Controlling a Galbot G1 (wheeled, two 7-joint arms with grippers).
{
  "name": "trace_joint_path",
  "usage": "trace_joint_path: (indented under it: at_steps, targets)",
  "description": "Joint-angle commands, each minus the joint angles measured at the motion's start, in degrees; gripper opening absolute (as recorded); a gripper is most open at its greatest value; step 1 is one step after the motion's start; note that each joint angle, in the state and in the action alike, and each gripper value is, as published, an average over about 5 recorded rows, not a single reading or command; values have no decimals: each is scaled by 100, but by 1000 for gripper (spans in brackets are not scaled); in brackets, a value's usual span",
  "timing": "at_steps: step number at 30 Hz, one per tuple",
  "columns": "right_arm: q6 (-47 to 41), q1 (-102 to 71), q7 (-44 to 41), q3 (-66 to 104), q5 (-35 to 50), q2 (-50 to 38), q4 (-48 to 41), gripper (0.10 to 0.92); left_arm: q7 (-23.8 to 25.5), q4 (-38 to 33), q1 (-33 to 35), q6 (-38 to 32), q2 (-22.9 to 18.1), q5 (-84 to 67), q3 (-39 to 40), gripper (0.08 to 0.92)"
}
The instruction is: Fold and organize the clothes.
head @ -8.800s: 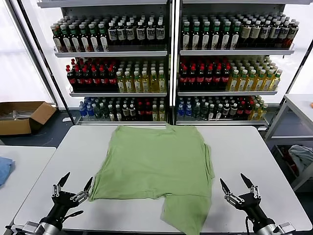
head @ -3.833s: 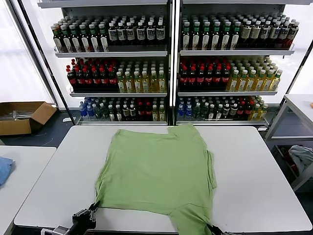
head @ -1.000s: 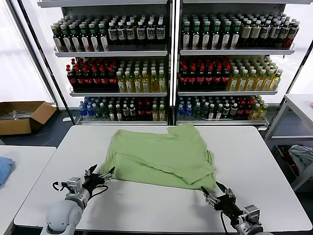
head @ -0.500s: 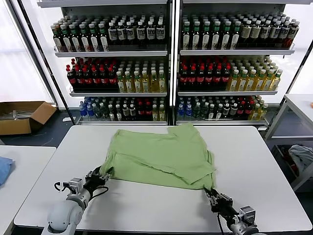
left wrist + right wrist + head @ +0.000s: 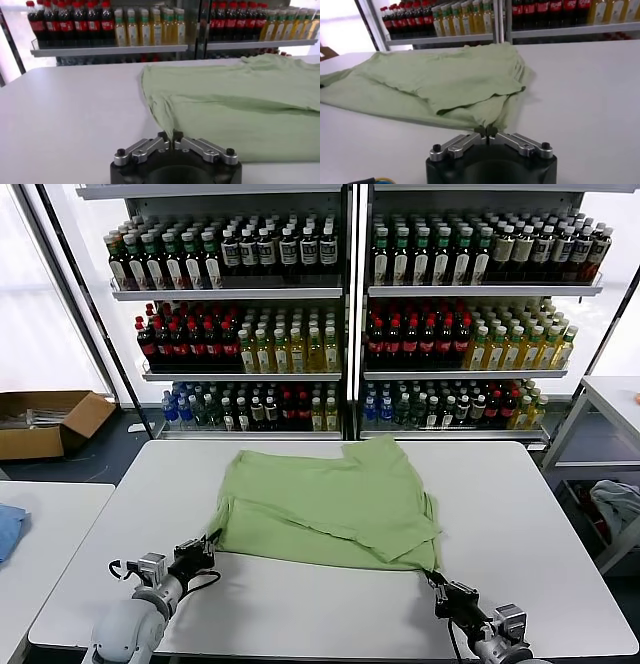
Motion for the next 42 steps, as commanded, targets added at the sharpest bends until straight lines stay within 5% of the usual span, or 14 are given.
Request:
trace_joint_path:
  at_steps: [1,23,33,42]
  targets:
    - [0,-298,-2,110,55,-102,315,106,16,-407,534,-4,-3,56,-148,99]
    - [161,-2457,-260,727,-330,-114,1561,106,-41,-2340,2679,164,-525,319,-948,114]
    - [125,-2390,-215,749,-221,-131,1525,128,12,-2625,2956,216,-553,330,-970,253]
    - [-13,-2116,-231,1470,577,-253,1569,370,-13,-2799,2975,237,-478,127,-1287,507]
